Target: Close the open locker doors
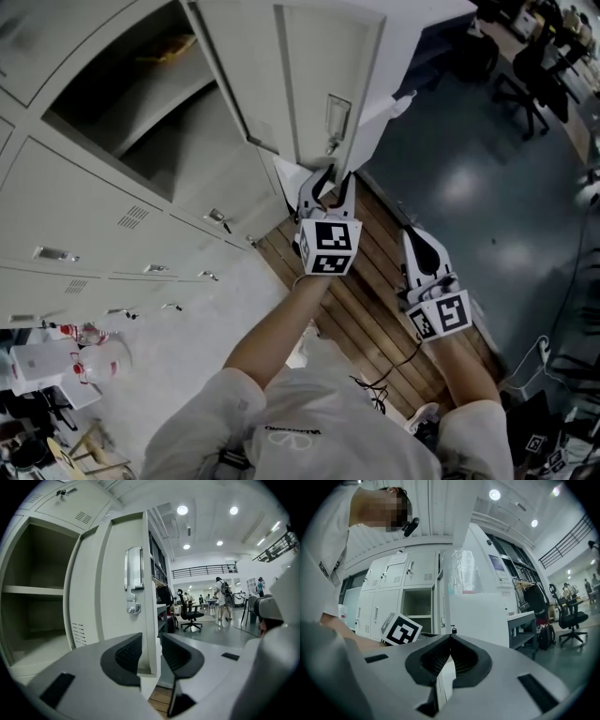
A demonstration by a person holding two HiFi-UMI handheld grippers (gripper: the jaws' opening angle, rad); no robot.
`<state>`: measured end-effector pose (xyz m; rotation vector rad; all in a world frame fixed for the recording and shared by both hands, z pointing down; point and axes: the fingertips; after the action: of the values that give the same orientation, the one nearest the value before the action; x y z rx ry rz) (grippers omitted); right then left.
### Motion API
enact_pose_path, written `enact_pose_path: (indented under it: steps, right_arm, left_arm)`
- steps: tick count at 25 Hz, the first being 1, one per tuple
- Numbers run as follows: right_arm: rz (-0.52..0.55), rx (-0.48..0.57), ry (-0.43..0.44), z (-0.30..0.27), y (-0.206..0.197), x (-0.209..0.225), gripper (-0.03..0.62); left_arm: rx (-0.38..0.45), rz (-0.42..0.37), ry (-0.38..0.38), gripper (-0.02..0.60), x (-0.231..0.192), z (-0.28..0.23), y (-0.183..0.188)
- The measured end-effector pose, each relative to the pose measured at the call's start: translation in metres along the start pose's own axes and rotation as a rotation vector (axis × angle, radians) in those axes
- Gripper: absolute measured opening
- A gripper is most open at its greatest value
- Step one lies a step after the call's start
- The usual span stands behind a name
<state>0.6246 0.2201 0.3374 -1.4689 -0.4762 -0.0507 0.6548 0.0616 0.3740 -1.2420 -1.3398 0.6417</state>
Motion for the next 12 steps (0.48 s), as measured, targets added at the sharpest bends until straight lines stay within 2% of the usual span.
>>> enact_pose_path:
  steps: [3, 5, 8, 12]
  right_arm:
    - [-0.001, -0.008, -0.005, 0.001, -0.003, 0.001, 0.012]
    - [0.0, -0.012, -0.006, 0.001, -0.004, 0.001, 0.012]
    - [0.002, -0.012, -0.003, 0.0, -0.003, 0.001, 0.011]
    - [0.011, 0.008, 0.018, -0.01, 0.009, -0.004, 0.011]
  left_arm:
    - [-0.003, -0.005, 0.007, 0.13, 0.001, -0.01, -0.003]
    - [0.004, -0.006, 0.016, 0.058, 0.001, -0.012, -0.002]
    - [0.027, 0.024, 0.012, 0.049, 0.001, -0.007, -0.002]
    - [0.06, 0.048, -0.008, 0.05, -0.002, 0.024, -0.008]
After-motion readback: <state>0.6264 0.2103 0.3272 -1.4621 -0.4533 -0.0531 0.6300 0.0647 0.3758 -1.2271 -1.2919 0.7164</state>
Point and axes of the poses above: the fingertips, and each gripper's own axes: z backward along the fingers, x to its right, y out of its top, and after that the axes turned 15 degrees about -z, right-handed
